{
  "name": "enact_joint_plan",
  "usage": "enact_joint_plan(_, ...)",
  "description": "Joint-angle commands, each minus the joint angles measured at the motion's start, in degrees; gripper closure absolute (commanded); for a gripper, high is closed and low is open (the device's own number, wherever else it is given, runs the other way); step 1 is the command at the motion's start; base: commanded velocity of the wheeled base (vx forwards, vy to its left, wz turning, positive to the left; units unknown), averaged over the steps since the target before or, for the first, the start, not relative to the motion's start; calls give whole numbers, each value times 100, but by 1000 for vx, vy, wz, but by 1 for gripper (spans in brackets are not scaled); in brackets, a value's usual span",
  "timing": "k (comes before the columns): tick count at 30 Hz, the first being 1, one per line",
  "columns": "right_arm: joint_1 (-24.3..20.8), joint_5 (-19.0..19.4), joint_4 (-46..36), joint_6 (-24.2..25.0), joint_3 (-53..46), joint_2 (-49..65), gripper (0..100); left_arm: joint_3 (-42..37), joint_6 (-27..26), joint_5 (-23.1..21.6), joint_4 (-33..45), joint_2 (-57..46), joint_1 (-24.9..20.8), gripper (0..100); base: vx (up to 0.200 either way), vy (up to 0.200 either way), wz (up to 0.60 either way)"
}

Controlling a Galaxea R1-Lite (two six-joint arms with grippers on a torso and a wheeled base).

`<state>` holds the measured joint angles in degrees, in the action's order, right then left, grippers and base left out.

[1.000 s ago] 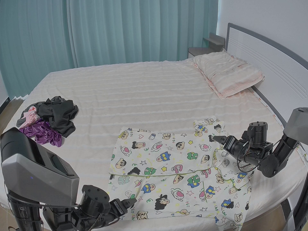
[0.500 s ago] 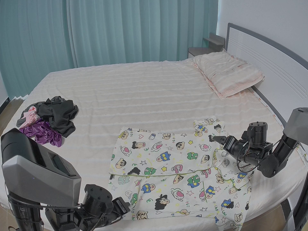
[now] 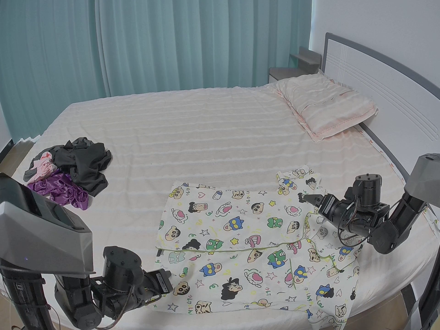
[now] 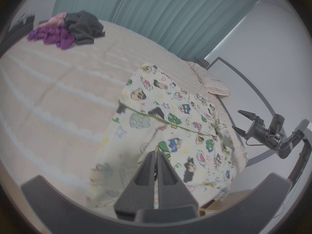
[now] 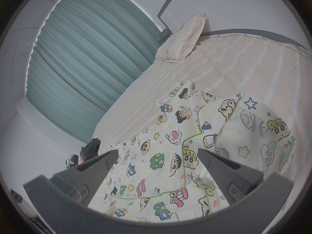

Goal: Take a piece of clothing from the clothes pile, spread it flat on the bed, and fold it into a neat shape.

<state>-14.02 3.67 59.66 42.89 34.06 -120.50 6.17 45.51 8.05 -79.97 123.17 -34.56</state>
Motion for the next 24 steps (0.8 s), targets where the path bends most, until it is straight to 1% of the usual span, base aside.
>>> enact_joint_plan(1,-4,2,2,0,-5,18,0,42,-578,-84,-45,66,644,100,0,0,0)
enact_joint_plan(2,-4,2,2,0,-5,27,0,42,-719,-119,-45,102,740,100,0,0,0)
enact_joint_plan(3,-4,2,2,0,-5,27,0,42,-719,-119,-45,102,740,100,0,0,0)
enact_joint_plan(4,-4,2,2,0,-5,27,0,51,-1009,-154,-54,163,951,100,0,0,0)
enact_joint_plan(5,4,2,2,0,-5,27,0,69,-1123,-181,-54,225,1048,100,0,0,0)
enact_joint_plan(11,4,2,2,0,-5,27,0,157,-1281,-286,-291,506,1259,100,0,0,0)
enact_joint_plan(13,4,2,2,0,-5,36,0,148,-1404,-277,-599,761,1355,100,0,0,0)
enact_joint_plan(17,4,2,2,0,-5,36,0,113,-1431,-268,-1003,1077,1549,100,0,0,0)
enact_joint_plan(23,13,2,2,0,-5,27,0,113,-1492,-330,-1003,1121,1707,100,0,0,0)
enact_joint_plan(24,13,2,2,0,-5,27,0,121,-1483,-365,-1003,1121,1707,0,0,0,0)
